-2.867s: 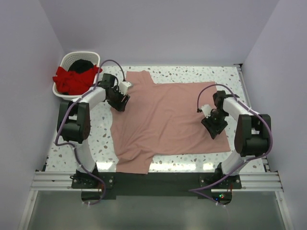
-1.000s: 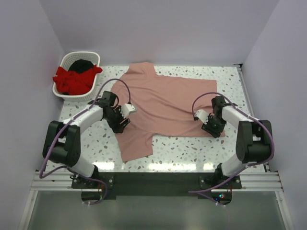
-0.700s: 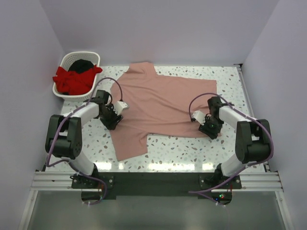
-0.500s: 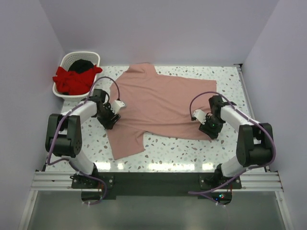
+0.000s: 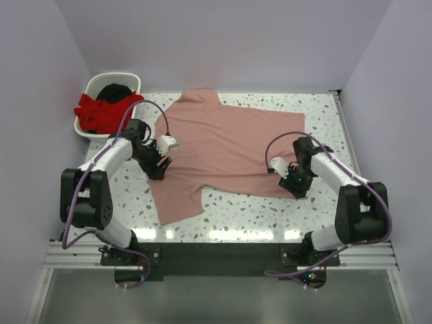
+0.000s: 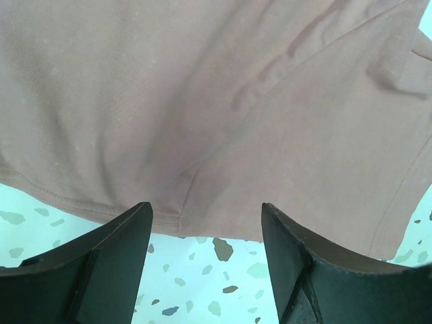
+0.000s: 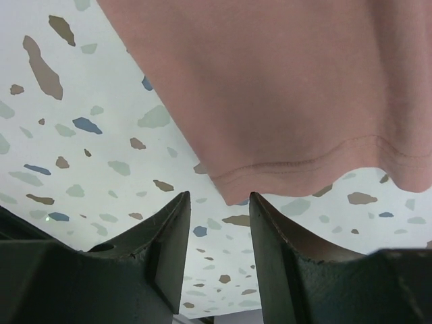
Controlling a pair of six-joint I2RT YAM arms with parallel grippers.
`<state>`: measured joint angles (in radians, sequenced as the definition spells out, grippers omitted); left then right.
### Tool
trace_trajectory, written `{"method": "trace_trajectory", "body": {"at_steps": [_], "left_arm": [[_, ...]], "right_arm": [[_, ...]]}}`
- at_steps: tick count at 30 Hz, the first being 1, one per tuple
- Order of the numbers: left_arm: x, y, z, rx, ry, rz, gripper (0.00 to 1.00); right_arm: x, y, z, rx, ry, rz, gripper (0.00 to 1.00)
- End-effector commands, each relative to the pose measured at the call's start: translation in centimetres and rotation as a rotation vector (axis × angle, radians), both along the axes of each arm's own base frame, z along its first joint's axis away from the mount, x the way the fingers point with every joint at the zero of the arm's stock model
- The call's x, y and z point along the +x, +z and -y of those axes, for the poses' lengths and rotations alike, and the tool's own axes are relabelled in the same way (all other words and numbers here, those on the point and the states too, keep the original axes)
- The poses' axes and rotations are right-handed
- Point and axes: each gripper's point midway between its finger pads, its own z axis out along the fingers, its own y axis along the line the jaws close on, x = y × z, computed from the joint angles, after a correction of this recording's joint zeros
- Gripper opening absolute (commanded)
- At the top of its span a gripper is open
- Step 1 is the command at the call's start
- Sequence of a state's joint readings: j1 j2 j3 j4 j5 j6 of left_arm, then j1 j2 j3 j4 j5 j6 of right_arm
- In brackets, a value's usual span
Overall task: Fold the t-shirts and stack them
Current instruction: Fold the tshirt
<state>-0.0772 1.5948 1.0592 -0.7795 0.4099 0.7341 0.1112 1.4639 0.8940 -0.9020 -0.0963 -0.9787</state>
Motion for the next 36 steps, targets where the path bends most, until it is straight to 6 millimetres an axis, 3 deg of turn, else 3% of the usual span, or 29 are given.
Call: {"method": "trace_trajectory", "body": {"at_steps": [1,5,10,12,16,19,24,32,36], "left_arm": [[-0.4,1.4,0.6,-0.032,-0.044,0.026,0.71],[-1.0,1.6,0.6,-0.029,-0.064,0.039,0.71],[-3.9,0.8,0.2,0.002,-0.169,0.039,0.71],[-5.4,0.2,0.0,0.028,-0.205,0.033,0.71],[-7.6,-0.7,0.5,0.078,-0.306,0.038,0.68],[-9.0,-1.2,1.2,0.114,-0.375,0.058,0.66],[-9.1,-2.3,1.7,0.145,-0.385,0.078,0.64],[-6.8,-3.5,0.9,0.225,-0.385,0.122,0.61],[-5.5,-2.8,1.0,0.240,-0.406,0.160,0.61]], "right_arm": [[0.3,-1.2,0.2,-0.012,0.012,0.022,0.43],[0.5,-3.1,0.6,-0.039,0.005,0.010,0.42],[0.4,-4.7,1.2,-0.073,0.001,0.017,0.32],[0.1,-4.7,1.3,-0.079,0.000,0.018,0.27],[-0.2,-3.8,1.3,-0.071,0.001,0.022,0.02],[-0.4,-2.9,1.0,-0.056,0.002,0.024,0.00],[-0.1,-1.8,0.6,-0.039,-0.003,0.037,0.00],[-0.1,-1.5,0.5,-0.035,-0.006,0.027,0.00],[-0.1,-1.6,0.5,-0.037,-0.006,0.023,0.00]]}}
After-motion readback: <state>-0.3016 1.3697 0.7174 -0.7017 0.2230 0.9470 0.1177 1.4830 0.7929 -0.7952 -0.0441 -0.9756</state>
